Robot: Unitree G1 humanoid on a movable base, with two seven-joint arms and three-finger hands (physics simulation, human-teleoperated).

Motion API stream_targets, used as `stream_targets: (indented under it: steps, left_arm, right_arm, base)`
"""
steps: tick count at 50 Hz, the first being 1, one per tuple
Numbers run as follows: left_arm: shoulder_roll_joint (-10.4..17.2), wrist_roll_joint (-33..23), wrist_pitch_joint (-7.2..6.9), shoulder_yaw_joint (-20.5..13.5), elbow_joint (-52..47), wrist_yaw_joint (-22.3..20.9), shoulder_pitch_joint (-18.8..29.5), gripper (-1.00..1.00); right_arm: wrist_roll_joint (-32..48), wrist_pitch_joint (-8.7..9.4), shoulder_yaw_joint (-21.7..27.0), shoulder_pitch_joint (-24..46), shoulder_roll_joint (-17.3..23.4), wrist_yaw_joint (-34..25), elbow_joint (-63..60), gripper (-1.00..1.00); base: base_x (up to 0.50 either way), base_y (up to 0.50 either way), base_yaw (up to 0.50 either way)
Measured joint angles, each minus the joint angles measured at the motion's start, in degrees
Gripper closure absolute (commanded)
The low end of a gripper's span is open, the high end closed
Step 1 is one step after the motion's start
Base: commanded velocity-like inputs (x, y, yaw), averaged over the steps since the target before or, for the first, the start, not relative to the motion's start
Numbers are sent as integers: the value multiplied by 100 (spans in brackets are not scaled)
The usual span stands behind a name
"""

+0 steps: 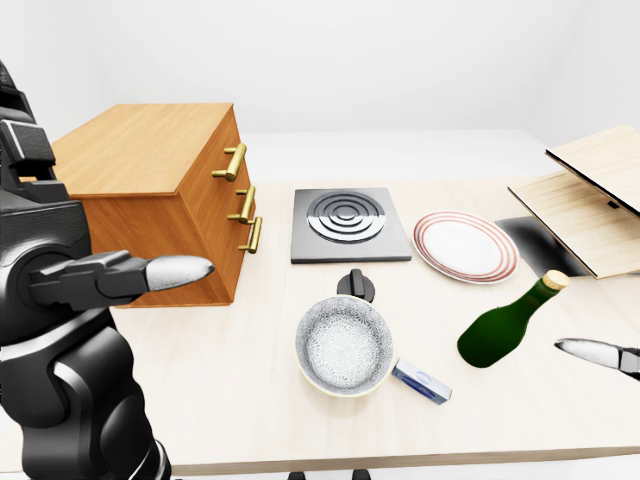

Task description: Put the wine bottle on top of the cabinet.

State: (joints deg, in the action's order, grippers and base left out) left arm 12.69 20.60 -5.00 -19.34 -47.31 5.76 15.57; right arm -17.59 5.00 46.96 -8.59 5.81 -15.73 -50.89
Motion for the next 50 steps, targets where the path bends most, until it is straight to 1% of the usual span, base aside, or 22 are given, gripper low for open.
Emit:
stream_targets:
  steps: [21, 50]
  left_arm:
    - [12, -2, 0, -18, 54, -8, 6, -100]
    - [14, -4, 0, -34, 132, -25, -29, -100]
  right_arm:
    - [153, 0, -387, -24, -33, 51, 954, -100]
    - [88, 0, -872, 40, 105, 244, 2219, -100]
  base:
    - [0, 0, 0]
    - [0, 0, 0]
